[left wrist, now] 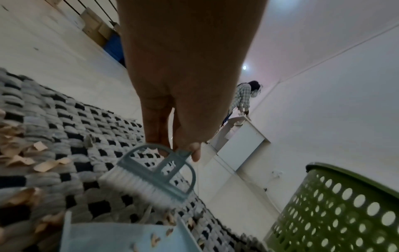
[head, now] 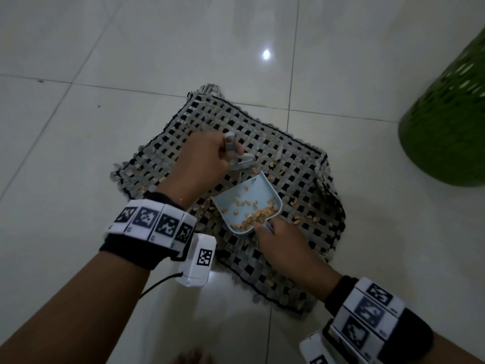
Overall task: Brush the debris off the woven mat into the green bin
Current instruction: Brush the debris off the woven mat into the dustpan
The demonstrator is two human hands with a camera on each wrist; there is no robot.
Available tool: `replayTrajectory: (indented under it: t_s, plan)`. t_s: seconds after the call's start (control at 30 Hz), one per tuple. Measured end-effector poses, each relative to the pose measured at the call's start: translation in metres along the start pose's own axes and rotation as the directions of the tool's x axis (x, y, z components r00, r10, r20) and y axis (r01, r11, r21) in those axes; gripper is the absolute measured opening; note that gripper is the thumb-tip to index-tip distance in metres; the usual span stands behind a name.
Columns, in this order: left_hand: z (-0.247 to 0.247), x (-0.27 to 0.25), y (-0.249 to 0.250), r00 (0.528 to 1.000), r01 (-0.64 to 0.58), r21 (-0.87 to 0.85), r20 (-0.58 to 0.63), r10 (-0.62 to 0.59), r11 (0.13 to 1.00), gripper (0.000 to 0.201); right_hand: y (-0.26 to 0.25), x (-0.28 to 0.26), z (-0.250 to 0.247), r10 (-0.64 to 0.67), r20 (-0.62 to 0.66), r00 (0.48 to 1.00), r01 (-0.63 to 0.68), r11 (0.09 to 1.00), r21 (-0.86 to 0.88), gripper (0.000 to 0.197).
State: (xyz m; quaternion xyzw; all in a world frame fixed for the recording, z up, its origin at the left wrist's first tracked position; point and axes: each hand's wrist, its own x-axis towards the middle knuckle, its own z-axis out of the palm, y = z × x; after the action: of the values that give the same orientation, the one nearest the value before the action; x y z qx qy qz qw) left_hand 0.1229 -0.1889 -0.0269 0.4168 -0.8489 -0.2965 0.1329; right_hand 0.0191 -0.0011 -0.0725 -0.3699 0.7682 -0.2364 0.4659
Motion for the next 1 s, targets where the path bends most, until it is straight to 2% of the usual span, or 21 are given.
replayTrajectory:
  t_s: [0.07, 0.17, 0.23, 0.37, 0.47, 0.6, 0.67, 0.77, 0.8, 0.87, 0.97, 1.0]
  plan:
    - [-0.006, -0.001, -0.002, 0.999, -0.001, -0.032, -0.034, 0.000, 1.000, 0.024, 0.001, 0.000, 0.001, -0.004, -0.003, 1.000, 0.004, 1.000, 0.001, 0.040]
    - [-0.009, 0.009, -0.005, 0.967, -0.024, -0.005, -0.252, 0.022, 1.000, 0.026, 0.003, 0.000, 0.001, -0.013, 0.010, 1.000, 0.013, 1.000, 0.012, 0.040]
    - [-0.008, 0.019, -0.007, 0.949, -0.002, 0.024, -0.316, 0.010, 1.000, 0.029, 0.003, 0.000, 0.000, -0.018, 0.014, 1.000, 0.018, 1.000, 0.009, 0.038]
    - [0.001, 0.025, -0.010, 0.978, 0.025, 0.059, -0.210, -0.012, 0.998, 0.027, 0.004, 0.000, 0.001, -0.017, 0.006, 1.000, 0.017, 1.000, 0.013, 0.039]
    - [0.011, 0.006, -0.005, 0.987, -0.004, 0.062, -0.159, 0.013, 0.998, 0.023, 0.005, 0.000, 0.001, -0.025, 0.003, 1.000, 0.025, 1.000, 0.013, 0.040]
    - [0.024, -0.023, 0.007, 0.996, -0.021, 0.149, -0.077, 0.033, 0.989, 0.025, 0.005, 0.000, 0.001, -0.035, 0.013, 0.999, 0.034, 0.999, 0.015, 0.039]
    - [0.024, -0.030, 0.011, 1.000, -0.020, 0.118, 0.000, 0.021, 0.993, 0.021, 0.006, 0.000, 0.002, -0.036, 0.006, 0.999, 0.036, 0.999, 0.013, 0.041]
    - [0.014, -0.031, 0.012, 0.990, -0.074, 0.044, 0.126, 0.068, 0.996, 0.017, 0.007, 0.001, 0.002, -0.035, 0.006, 0.999, 0.035, 0.999, 0.016, 0.043]
    - [0.010, -0.027, 0.009, 0.991, -0.065, -0.002, 0.117, 0.064, 0.998, 0.016, 0.007, 0.001, 0.002, -0.036, 0.010, 0.999, 0.036, 0.999, 0.021, 0.043]
    - [0.003, -0.017, -0.003, 1.000, -0.010, -0.088, 0.013, 0.011, 0.996, 0.017, 0.007, 0.001, 0.002, -0.033, 0.014, 0.999, 0.033, 0.999, 0.036, 0.042]
    - [-0.005, -0.004, -0.016, 0.979, 0.049, -0.053, -0.197, -0.059, 0.997, 0.016, 0.007, 0.001, 0.002, -0.017, 0.017, 1.000, 0.016, 0.999, 0.046, 0.036]
    - [-0.005, 0.000, -0.021, 0.972, 0.054, -0.029, -0.226, -0.059, 0.998, 0.017, 0.006, 0.001, 0.002, -0.012, 0.015, 1.000, 0.011, 0.999, 0.042, 0.036]
